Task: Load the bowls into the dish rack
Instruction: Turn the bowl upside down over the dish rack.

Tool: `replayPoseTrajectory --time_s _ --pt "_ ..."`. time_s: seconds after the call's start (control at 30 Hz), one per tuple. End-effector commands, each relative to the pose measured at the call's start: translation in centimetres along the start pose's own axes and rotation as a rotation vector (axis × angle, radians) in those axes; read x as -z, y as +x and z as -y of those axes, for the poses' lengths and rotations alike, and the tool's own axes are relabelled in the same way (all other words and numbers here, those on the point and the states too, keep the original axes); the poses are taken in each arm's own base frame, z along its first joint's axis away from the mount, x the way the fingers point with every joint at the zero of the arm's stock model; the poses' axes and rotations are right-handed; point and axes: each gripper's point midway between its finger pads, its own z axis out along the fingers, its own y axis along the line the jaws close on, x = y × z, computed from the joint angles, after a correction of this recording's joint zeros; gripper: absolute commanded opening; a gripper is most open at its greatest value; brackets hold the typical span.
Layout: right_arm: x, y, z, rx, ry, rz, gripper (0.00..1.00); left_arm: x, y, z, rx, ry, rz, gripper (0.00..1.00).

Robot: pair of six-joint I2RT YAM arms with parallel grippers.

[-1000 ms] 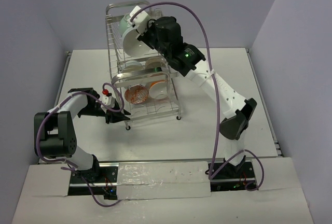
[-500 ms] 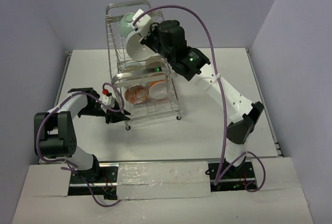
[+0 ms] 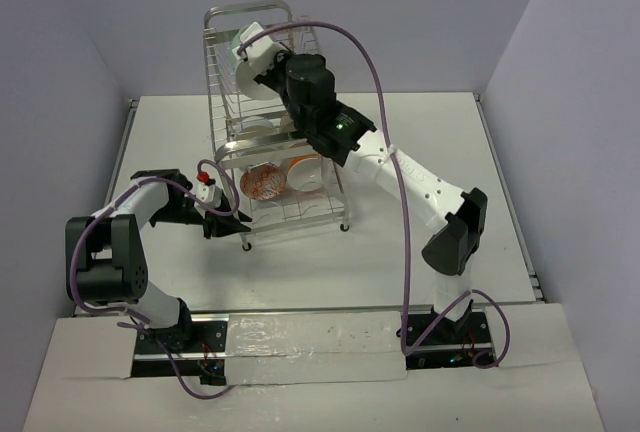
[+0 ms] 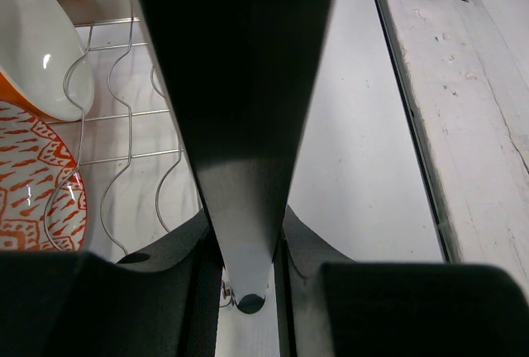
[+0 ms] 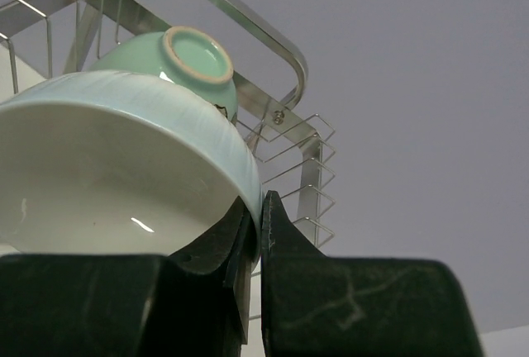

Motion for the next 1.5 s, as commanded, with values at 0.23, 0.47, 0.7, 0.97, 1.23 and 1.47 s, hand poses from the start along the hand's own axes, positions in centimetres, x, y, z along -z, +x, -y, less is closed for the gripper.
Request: replayPoseTrajectory --time_s 0.23,0.47,0.7,0.97,1.23,1.47 --pt "0.9 0.9 0.8 0.08 0.159 0.029 0.0 0.8 2.3 2.4 0.254 0.041 -0.085 0.0" --pt "1.7 1.7 0.2 0.096 0.137 0.026 0.0 0.9 2.3 2.1 0.258 0.028 -0.088 0.0" --pt "2.3 1.5 -1.7 0.069 0.017 0.019 0.0 1.0 2.3 1.9 0.267 0.02 -0.092 0.0" --pt "4.0 0.6 -3.7 0.035 -0.168 0.013 0.0 1.1 2.5 1.7 0.276 0.01 -0.1 0.0" --pt "5.3 1.9 -4.7 0.059 -0.234 -0.014 0.0 1.1 2.6 1.7 0.271 0.009 -0.103 0.0" --pt "6.1 2.1 -4.7 0.062 -0.257 -0.025 0.0 1.1 2.9 1.7 0.282 0.013 -0.106 0.0"
